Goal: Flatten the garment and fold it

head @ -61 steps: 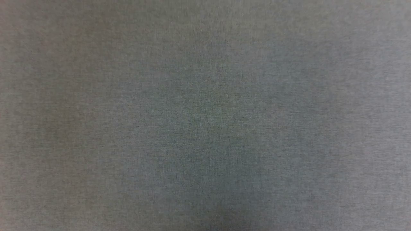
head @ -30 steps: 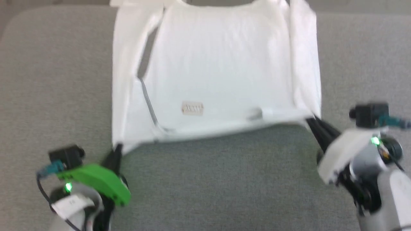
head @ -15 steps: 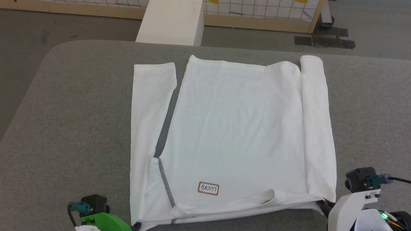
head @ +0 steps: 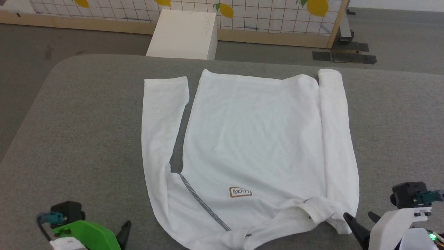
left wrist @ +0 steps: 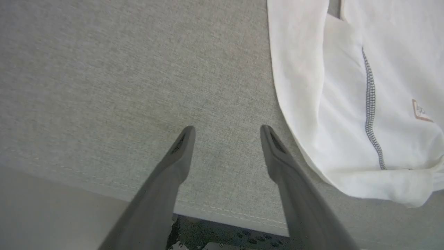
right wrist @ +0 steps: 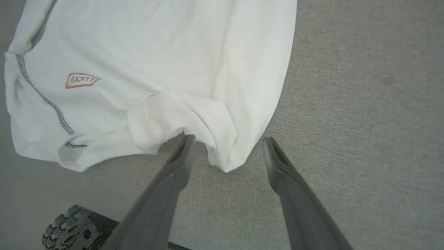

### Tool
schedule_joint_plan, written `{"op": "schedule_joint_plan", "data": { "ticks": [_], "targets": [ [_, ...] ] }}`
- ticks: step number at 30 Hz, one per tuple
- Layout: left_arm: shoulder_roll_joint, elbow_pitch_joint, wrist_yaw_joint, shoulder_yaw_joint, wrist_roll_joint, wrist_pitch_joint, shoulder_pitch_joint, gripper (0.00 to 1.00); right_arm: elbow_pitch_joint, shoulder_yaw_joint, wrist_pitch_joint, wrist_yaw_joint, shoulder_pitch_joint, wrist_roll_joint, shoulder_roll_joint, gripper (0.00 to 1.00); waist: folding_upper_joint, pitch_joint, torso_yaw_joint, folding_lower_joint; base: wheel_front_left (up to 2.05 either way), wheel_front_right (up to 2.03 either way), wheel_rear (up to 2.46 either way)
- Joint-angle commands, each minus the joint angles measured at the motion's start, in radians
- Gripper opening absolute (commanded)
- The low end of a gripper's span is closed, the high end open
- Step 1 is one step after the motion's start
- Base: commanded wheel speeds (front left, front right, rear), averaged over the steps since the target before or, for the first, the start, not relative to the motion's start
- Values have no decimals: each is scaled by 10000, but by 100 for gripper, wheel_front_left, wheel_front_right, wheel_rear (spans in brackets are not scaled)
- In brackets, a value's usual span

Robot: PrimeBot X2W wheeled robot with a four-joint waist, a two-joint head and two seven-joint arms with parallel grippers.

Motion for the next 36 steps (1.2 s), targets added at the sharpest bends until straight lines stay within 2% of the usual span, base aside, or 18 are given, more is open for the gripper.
{"op": "schedule_joint_plan", "data": {
  "ticks": [1,4,6,9,12,13,19,24,28,32,36],
  "targets": [
    [102,-229,88,226,70,-302,84,100,-295,-161,70,-15,85,250,26,100,-1,-74,-57,1,0,0,0],
    [88,-655,50,807,559,-1691,-240,100,-809,-755,-70,-15,-155,665,170,100,-1,-76,-126,1,0,0,0],
    [29,-772,-212,1089,984,-2949,-550,100,-971,-1293,-401,-15,-526,846,270,100,-1,-15,-175,1,0,0,0],
    [-91,-805,-654,1297,1983,-5342,-1104,100,-806,-1964,-957,-15,-1356,973,356,100,-1,209,-244,1,0,0,0],
    [-312,-527,-908,1274,2717,-7167,-1536,100,-341,-2335,-1441,-15,-2418,986,383,100,-1,517,-339,1,0,0,0],
    [-367,-461,-971,1263,2897,-7418,-1665,100,-163,-2390,-1568,-15,-2753,941,386,100,-1,622,-346,1,0,0,0],
    [-1032,-308,-1357,1546,3912,-7791,-2522,100,1430,-2118,-2116,-15,-4822,133,391,100,-1,1335,-342,1,0,0,0],
    [-1591,-277,-1847,1952,4482,-7796,-2831,100,3437,-1534,-2037,-15,-6560,-1182,339,100,-1,2038,-411,1,0,0,0],
    [-1981,-313,-2213,2178,4701,-7798,-2999,100,5179,-1451,-1724,-15,-7908,-2510,170,100,-1,2618,-257,1,0,0,0],
    [-2389,-216,-2620,2240,4866,-7798,-3227,100,6520,-1395,-1449,-15,-8709,-3463,165,100,-1,3080,87,1,0,0,0],
    [-2693,-22,-2919,2362,5023,-7799,-3299,100,7535,-1165,-988,-15,-8842,-3850,195,100,-1,3257,241,1,0,0,0]
  ]
}}
